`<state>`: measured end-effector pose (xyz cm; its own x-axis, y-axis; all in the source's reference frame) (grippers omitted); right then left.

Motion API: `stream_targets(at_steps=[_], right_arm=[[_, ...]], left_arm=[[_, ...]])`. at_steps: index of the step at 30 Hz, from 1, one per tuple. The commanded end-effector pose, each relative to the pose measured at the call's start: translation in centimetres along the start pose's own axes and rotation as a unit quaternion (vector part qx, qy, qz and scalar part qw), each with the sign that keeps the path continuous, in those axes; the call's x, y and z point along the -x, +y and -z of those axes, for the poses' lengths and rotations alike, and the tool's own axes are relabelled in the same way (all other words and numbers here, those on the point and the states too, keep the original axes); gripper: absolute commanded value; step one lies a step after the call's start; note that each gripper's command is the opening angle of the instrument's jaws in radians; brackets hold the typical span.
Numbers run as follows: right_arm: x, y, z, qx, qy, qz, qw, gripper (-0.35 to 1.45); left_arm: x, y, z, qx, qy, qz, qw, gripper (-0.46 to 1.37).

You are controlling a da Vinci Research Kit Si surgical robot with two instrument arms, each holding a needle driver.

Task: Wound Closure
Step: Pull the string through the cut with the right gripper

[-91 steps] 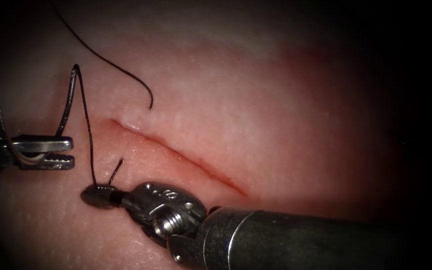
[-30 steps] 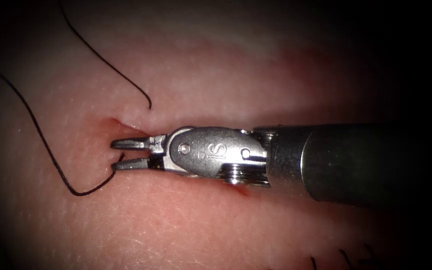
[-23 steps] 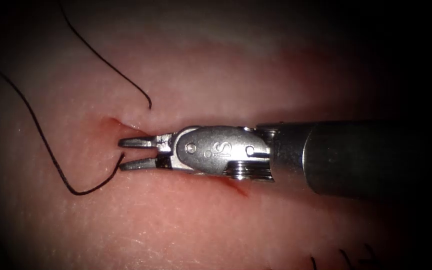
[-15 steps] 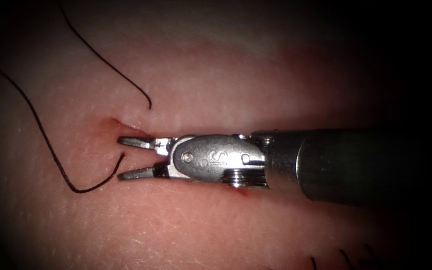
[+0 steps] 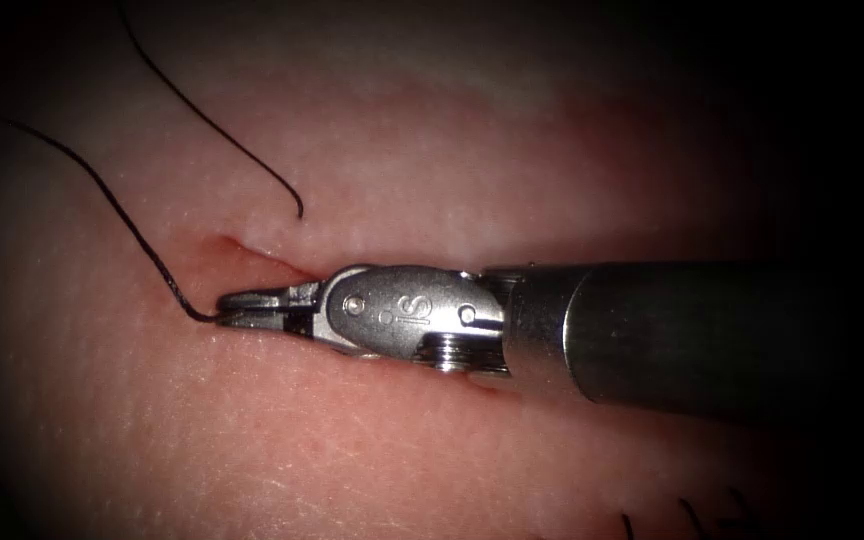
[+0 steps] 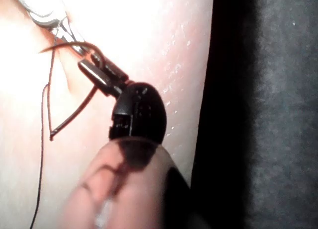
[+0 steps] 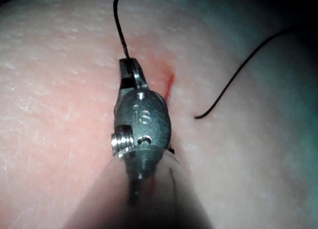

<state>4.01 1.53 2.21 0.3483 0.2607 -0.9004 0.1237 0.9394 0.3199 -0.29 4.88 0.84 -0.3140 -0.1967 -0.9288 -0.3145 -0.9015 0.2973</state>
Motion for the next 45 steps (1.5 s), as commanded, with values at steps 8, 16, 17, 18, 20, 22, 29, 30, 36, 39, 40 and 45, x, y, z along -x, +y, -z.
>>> stream_targets(at_steps=[8, 16, 17, 18, 20, 22, 29, 30, 36, 39, 40, 45], right_arm=[[-0.21, -0.42, -0.11, -0.053, -0.023, -0.034, 0.998, -0.35], [-0.41, -0.98, -0.43, -0.088, -0.054, -0.112, 0.988, -0.35], [-0.44, -1.04, -0.48, -0.094, -0.054, -0.116, 0.987, -0.35], [-0.49, -1.12, -0.54, -0.104, -0.054, -0.121, 0.986, -0.35], [-0.55, -1.21, -0.61, -0.115, -0.056, -0.131, 0.983, -0.35], [-0.63, -1.3, -0.7, -0.128, -0.057, -0.132, 0.981, -0.35], [-0.75, -1.44, -0.85, -0.164, -0.055, -0.133, 0.976, -0.35], [-0.75, -1.47, -0.87, -0.168, -0.056, -0.135, 0.975, -0.35], [-0.74, -1.71, -1.04, -0.201, -0.055, -0.142, 0.968, -0.35], [-0.72, -1.8, -1.09, -0.214, -0.051, -0.132, 0.966, -0.35], [-0.71, -1.82, -1.1, -0.212, -0.047, -0.129, 0.968, -0.35], [-0.78, -1.67, -1.07, -0.17, -0.012, -0.142, 0.975, 0.07]], left_arm=[[0.08, 0.1, -0.2, 0.002, 0.008, 0.004, 1.0, -0.35], [0.3, 0.17, -0.32, 0.0, 0.01, 0.017, 0.9998, -0.35], [0.32, 0.18, -0.34, -0.001, 0.01, 0.016, 0.9998, -0.35], [0.34, 0.2, -0.37, -0.001, 0.012, 0.018, 0.9998, -0.35], [0.36, 0.21, -0.39, 0.0, 0.013, 0.017, 0.9998, -0.35], [0.38, 0.23, -0.43, 0.0, 0.014, 0.019, 0.9997, -0.35], [0.41, 0.23, -0.45, 0.0, 0.016, 0.021, 0.9996, -0.35], [0.41, 0.23, -0.45, 0.001, 0.016, 0.021, 0.9996, -0.35], [0.45, 0.25, -0.46, 0.0, 0.017, 0.023, 0.9996, -0.35], [0.47, 0.26, -0.47, 0.0, 0.017, 0.025, 0.9995, -0.35], [0.47, 0.26, -0.47, 0.001, 0.017, 0.025, 0.9996, -0.35], [0.5, 0.27, -0.47, 0.002, 0.017, 0.026, 0.9995, -0.35]])
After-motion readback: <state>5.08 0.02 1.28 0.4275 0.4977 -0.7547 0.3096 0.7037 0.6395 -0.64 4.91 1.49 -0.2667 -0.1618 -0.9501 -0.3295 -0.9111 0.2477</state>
